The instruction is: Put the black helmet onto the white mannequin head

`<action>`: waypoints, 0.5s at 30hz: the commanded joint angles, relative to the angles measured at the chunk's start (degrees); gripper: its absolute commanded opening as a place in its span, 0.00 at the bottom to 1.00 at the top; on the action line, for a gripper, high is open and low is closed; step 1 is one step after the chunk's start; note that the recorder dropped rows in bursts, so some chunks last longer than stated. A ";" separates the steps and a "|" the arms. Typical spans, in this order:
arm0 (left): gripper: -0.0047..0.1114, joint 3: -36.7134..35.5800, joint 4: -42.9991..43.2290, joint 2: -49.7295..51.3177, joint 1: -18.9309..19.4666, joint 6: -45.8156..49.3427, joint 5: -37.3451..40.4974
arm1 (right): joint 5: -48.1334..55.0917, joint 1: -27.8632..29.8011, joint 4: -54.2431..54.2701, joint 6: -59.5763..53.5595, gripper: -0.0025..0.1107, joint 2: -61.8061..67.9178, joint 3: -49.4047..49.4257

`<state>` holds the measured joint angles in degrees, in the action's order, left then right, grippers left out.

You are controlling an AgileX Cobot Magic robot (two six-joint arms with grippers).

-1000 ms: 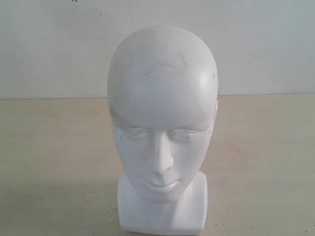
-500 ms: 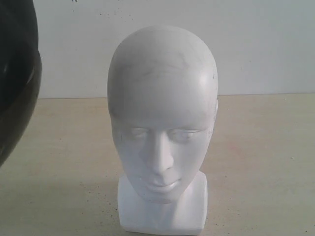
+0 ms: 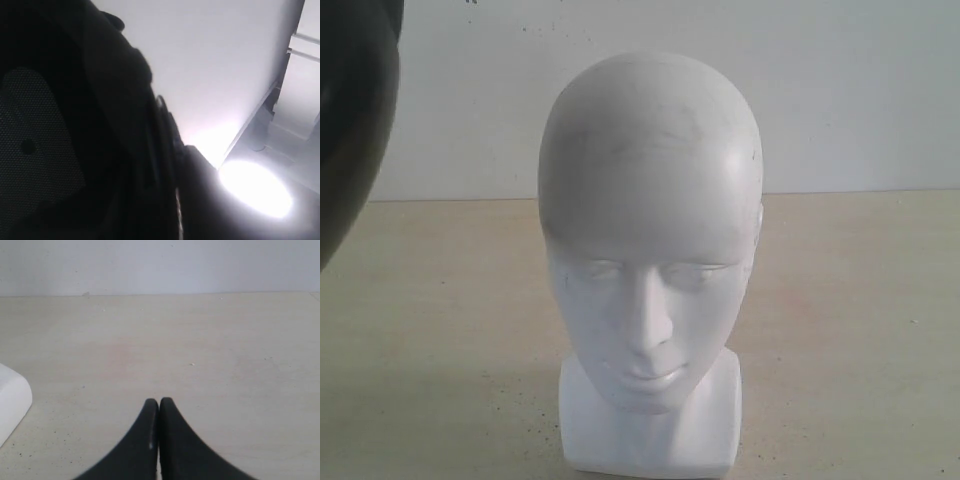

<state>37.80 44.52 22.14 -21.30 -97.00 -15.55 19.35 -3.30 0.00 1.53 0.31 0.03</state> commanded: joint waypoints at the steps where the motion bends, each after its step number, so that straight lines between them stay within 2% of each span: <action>1: 0.08 1.00 -5.50 -0.05 0.07 13.37 -3.35 | -0.21 0.45 -0.49 -0.24 0.02 -0.31 -0.03; 8: 0.08 0.55 -21.71 2.06 0.07 41.68 -2.41 | -0.21 0.45 -0.49 -0.24 0.02 -0.31 -0.03; 12: 0.08 0.55 -36.28 4.31 0.07 60.96 0.99 | -0.21 0.45 -0.49 -0.24 0.02 -0.31 -0.03; 15: 0.08 0.55 -44.93 5.25 0.07 69.99 1.41 | -0.21 0.45 -0.49 -0.24 0.02 -0.31 -0.03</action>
<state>37.70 7.80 27.02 -21.30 -37.96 -10.09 19.35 -3.30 0.00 1.53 0.31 0.03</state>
